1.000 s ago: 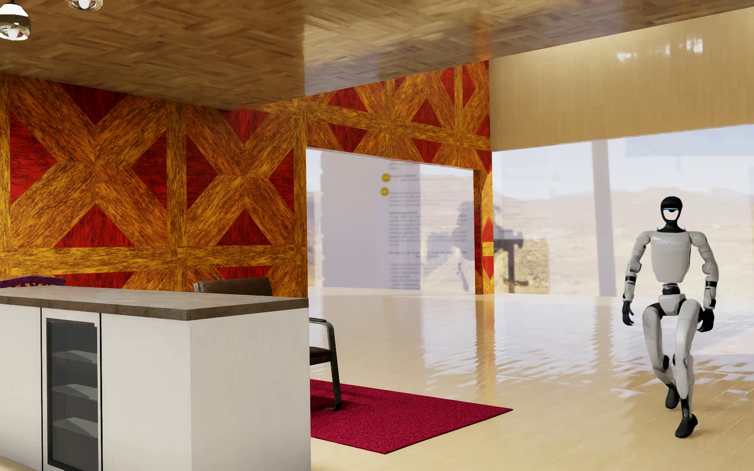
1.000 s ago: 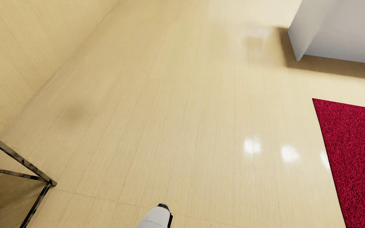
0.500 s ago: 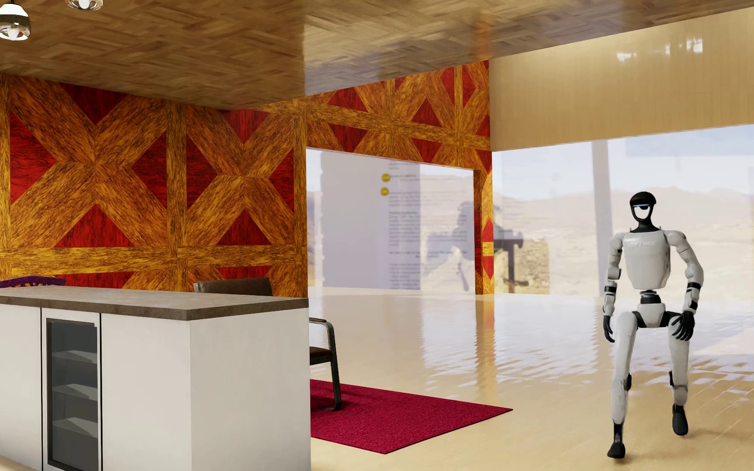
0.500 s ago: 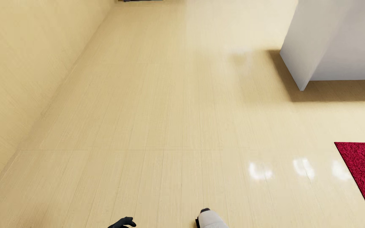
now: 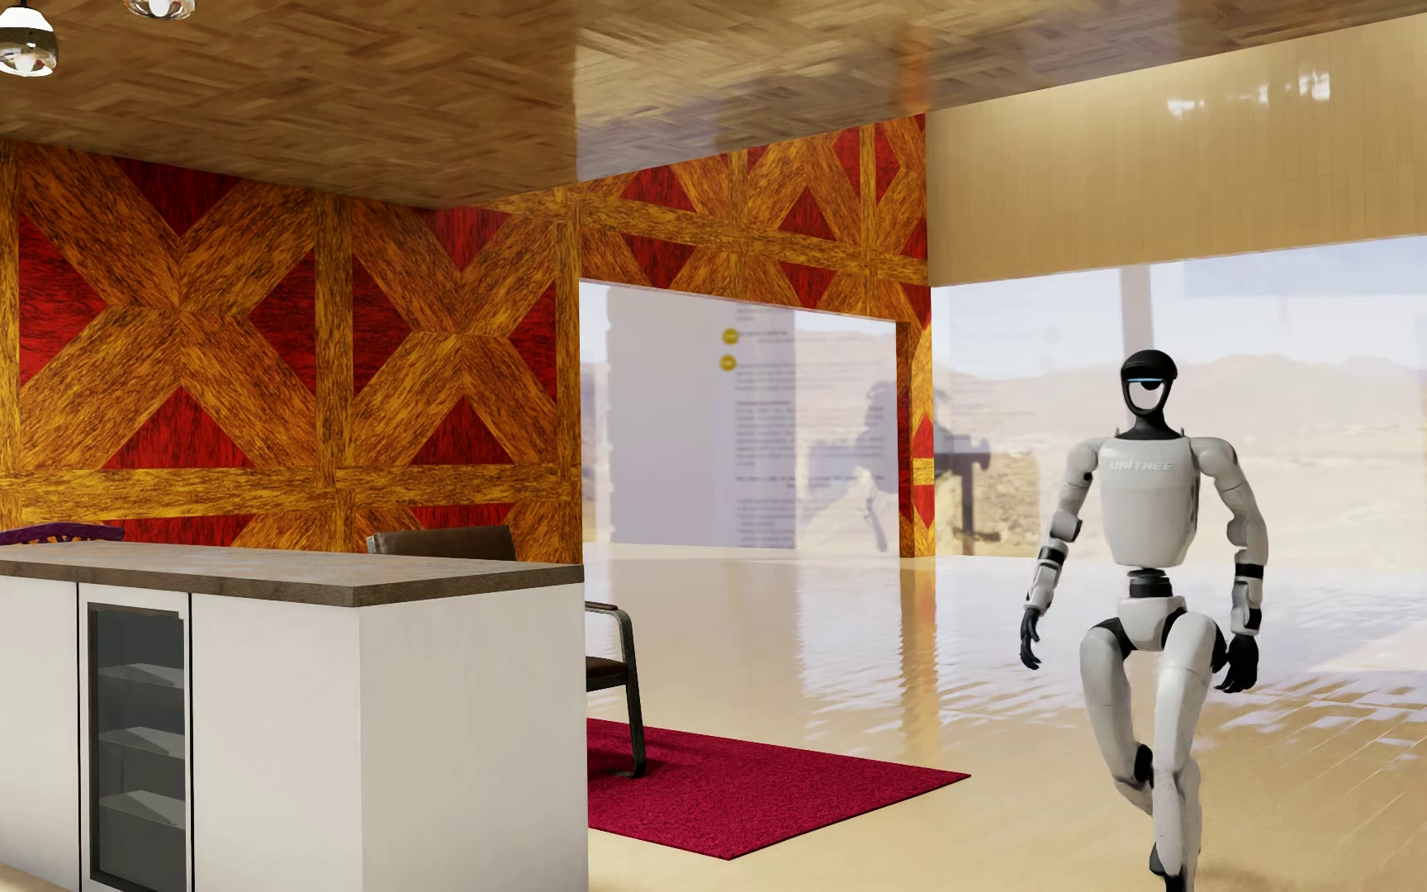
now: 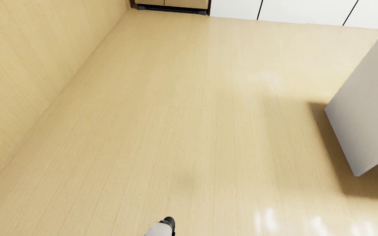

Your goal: Go around the counter

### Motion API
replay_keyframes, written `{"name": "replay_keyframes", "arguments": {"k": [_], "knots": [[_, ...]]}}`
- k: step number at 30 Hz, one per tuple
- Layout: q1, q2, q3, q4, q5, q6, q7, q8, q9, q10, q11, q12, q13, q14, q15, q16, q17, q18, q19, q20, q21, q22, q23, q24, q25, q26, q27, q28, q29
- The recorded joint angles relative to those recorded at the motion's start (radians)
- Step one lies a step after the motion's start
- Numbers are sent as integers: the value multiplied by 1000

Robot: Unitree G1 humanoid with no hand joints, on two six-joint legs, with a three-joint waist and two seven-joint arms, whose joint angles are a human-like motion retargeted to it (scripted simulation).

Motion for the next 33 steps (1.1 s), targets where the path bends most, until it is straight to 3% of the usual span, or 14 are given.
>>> {"name": "replay_keyframes", "arguments": {"k": [2, 3, 6, 11, 12, 13, 14, 15, 16, 19, 22, 25, 29, 33], "knots": [[-24, -78, -27, -83, -71, -58, 0, 0, -23, 155, 262, 1, 34, 307, 300, 0, 16, 0, 0, 4, 10, 34, 67, 0, 0, 0, 0, 0, 0], [8, -181, -57, -125, -85, -79, 0, 0, -26, 205, 465, -14, 52, 311, 375, 6, 16, 0, 0, 25, 45, 53, 107, 0, 0, 0, 0, 0, 0], [296, -513, -213, -187, -47, -84, 0, 0, 4, 108, 822, -89, 109, 136, 72, 16, 7, 0, 0, 87, 113, 34, 126, 0, 0, 0, 0, 0, 0], [787, -817, -473, -112, -18, -35, 0, 0, -8, -93, 154, -177, 225, -300, 74, 73, -28, 0, 0, 186, 130, -233, 233, 0, 0, 0, 0, 0, 0], [831, -835, -497, -109, -31, -40, 0, 0, -25, -84, -23, -207, 239, -341, 133, 78, -32, 0, 0, 208, 132, -264, 259, 0, 0, 0, 0, 0, 0], [865, -852, -507, -106, -37, -47, 0, 0, -41, -90, -244, -230, 251, -342, 374, 81, -32, 0, 0, 231, 136, -286, 284, 0, 0, 0, 0, 0, 0], [893, -883, -502, -99, -32, -52, 0, 0, -47, -89, -296, -242, 260, -295, 452, 79, -32, 0, 0, 250, 136, -298, 310, 0, 0, 0, 0, 0, 0], [921, -907, -494, -77, -14, -52, 0, 0, -38, -39, -23, -233, 262, -198, 133, 71, -32, 0, 0, 271, 147, -296, 340, 0, 0, 0, 0, 0, 0], [907, -929, -482, -43, 8, -44, 0, 0, -37, 87, 103, -214, 261, -61, 32, 54, -31, 0, 0, 286, 149, -265, 362, 0, 0, 0, 0, 0, 0], [622, -813, -413, 13, 135, -50, 0, 0, 0, 809, 260, -169, 191, 108, -35, 34, -20, 0, 0, 216, 182, -60, 332, 0, 0, 0, 0, 0, 0], [287, -491, -240, -34, 194, -107, 0, 0, 7, 956, 53, -81, 141, 123, 57, 32, 3, 0, 0, 113, 146, 51, 125, 0, 0, 0, 0, 0, 0], [83, -231, -74, -43, 138, -122, 0, 0, -2, 391, -104, 23, 76, 343, 159, 18, 8, 0, 0, 73, 124, 54, -37, 0, 0, 0, 0, 0, 0], [-60, -45, 7, 33, 8, -75, 0, 0, -35, -52, -110, 62, 36, -173, 346, -12, -36, 0, 0, 82, 76, 49, -237, 0, 0, 0, 0, 0, 0], [-141, -126, -37, -83, -84, -121, 0, 0, -73, 212, 233, -3, 84, 279, 757, 18, 11, 0, 0, 101, 74, 88, -54, 0, 0, 0, 0, 0, 0]]}}
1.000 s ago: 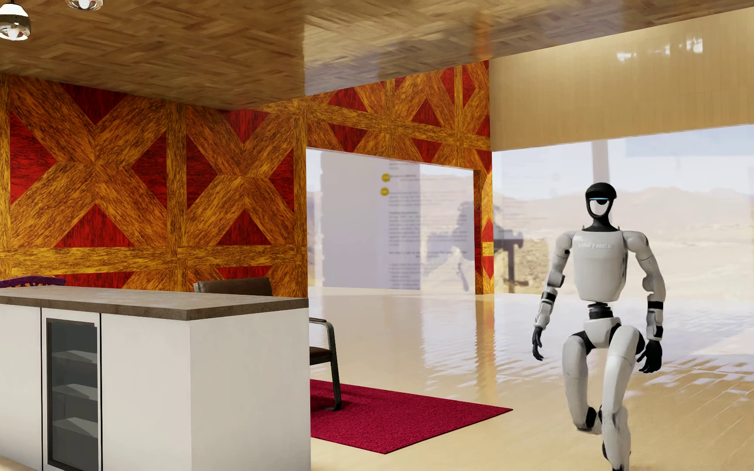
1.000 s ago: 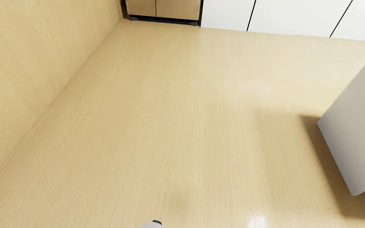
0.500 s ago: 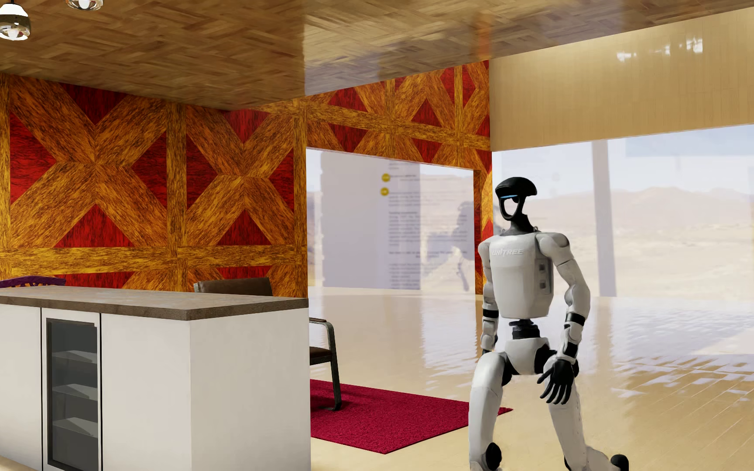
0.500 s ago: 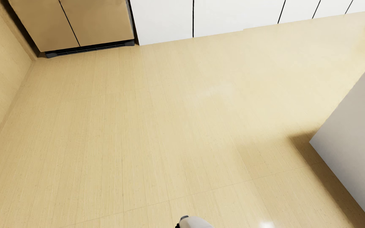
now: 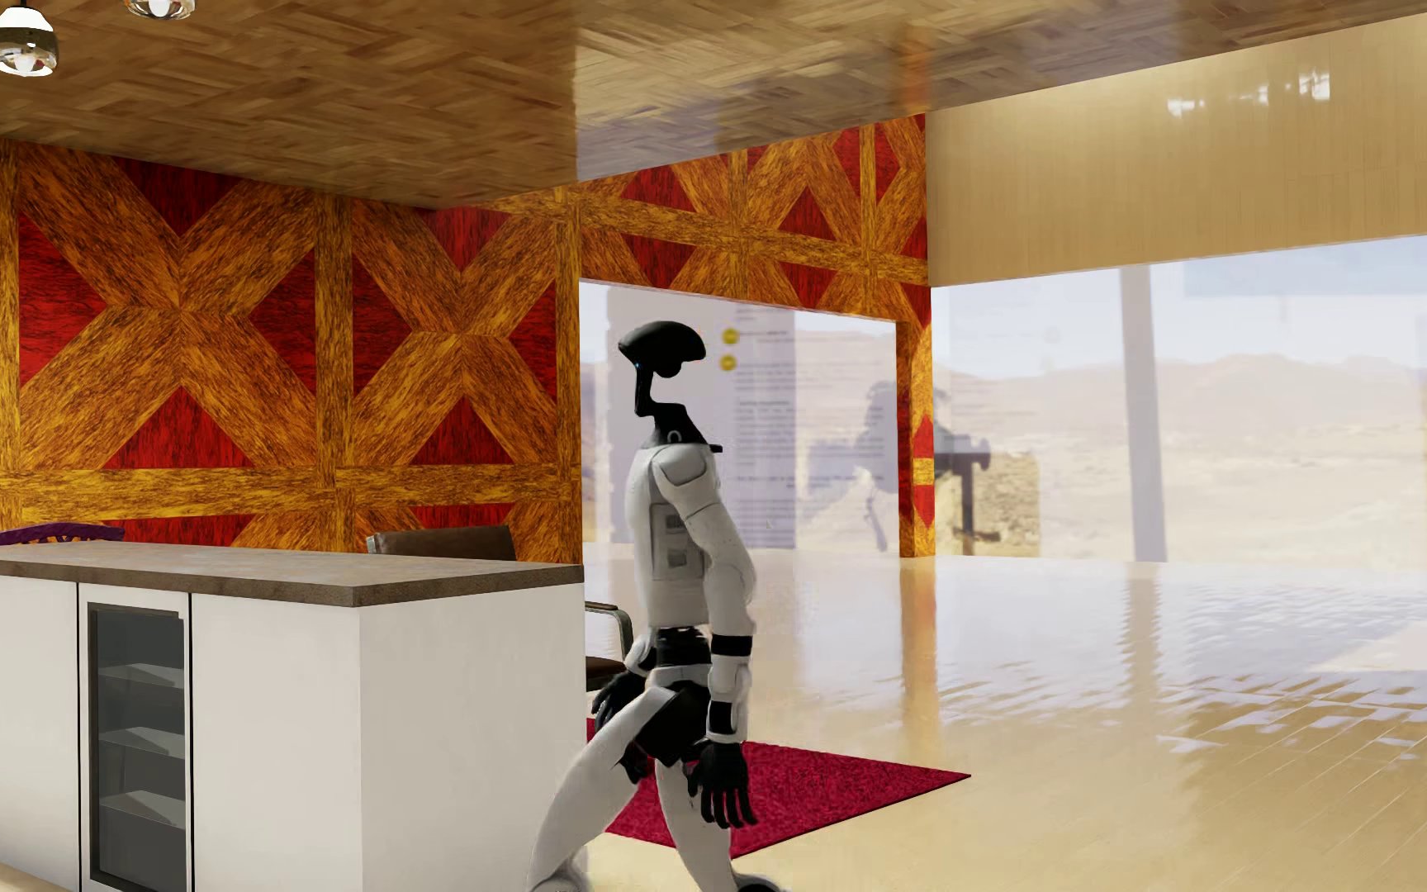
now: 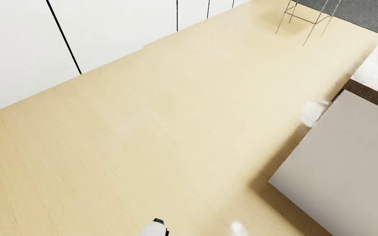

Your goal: Go around the counter

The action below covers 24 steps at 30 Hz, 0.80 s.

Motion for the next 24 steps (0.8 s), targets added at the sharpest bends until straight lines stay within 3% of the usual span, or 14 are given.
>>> {"name": "replay_keyframes", "arguments": {"k": [1, 3, 5, 7, 10, 12, 13, 15, 16, 18, 20, 22, 23, 24], "knots": [[67, -103, -33, -47, 3, -7, 0, 0, 26, 54, 210, -37, -4, -14, -126, 11, 8, 0, 0, 5, 27, 3, 75, 0, 0, 0, 0, 0, 0], [329, -327, -117, -92, 36, 19, 0, 0, 72, -35, 500, -118, 0, -109, -582, 29, 3, 0, 0, 22, 83, -14, 178, 0, 0, 0, 0, 0, 0], [617, -494, -240, -66, 75, 70, 0, 0, 102, -178, 422, -164, 44, -261, -780, 67, -22, 0, 0, 21, 104, -124, 226, 0, 0, 0, 0, 0, 0], [824, -638, -346, -30, 70, 105, 0, 0, 102, -289, 129, -236, 86, -421, -771, 79, -47, 0, 0, 85, 75, -188, 259, 0, 0, 0, 0, 0, 0], [1001, -753, -458, 3, 17, 111, 0, 0, 71, -322, -345, -362, 116, -557, -720, 106, -63, 0, 0, 136, 36, -283, 311, 0, 0, 0, 0, 0, 0], [1088, -803, -519, 70, -1, 132, 0, 0, 77, -253, -253, -374, 139, -489, -723, 100, -67, 0, 0, 176, 24, -334, 344, 0, 0, 0, 0, 0, 0], [1092, -820, -529, 100, 13, 152, 0, 0, 66, -156, -144, -353, 147, -374, -684, 80, -64, 0, 0, 191, 26, -342, 373, 0, 0, 0, 0, 0, 0], [982, -782, -482, 139, 94, 201, 0, 0, 67, 215, 31, -286, 138, -32, -647, 31, -52, 0, 0, 184, 45, -308, 426, 0, 0, 0, 0, 0, 0], [892, -693, -438, 138, 146, 209, 0, 0, 94, 439, 36, -256, 126, 22, -688, 21, -42, 0, 0, 151, 38, -286, 411, 0, 0, 0, 0, 0, 0], [654, -495, -335, 80, 174, 187, 0, 0, 109, 680, -58, -211, 103, -113, -726, -19, -14, 0, 0, 86, 14, -184, 322, 0, 0, 0, 0, 0, 0], [462, -282, -200, 19, 161, 145, 0, 0, 108, 487, -205, -116, 85, -55, -728, -37, 3, 0, 0, 58, -24, -107, 168, 0, 0, 0, 0, 0, 0], [336, -118, -90, 8, 131, 126, 0, 0, 102, 55, -299, -35, 35, 23, -745, -31, -3, 0, 0, 2, -36, -45, 11, 0, 0, 0, 0, 0, 0], [293, -62, -50, 25, 127, 132, 0, 0, 96, -132, -319, -11, -9, -120, -770, -23, -14, 0, 0, -54, -38, -14, -53, 0, 0, 0, 0, 0, 0], [262, -10, -12, 44, 120, 139, 0, 0, 90, -237, -326, 10, -51, -373, -805, -9, -27, 0, 0, -134, -45, 10, -103, 0, 0, 0, 0, 0, 0]]}}
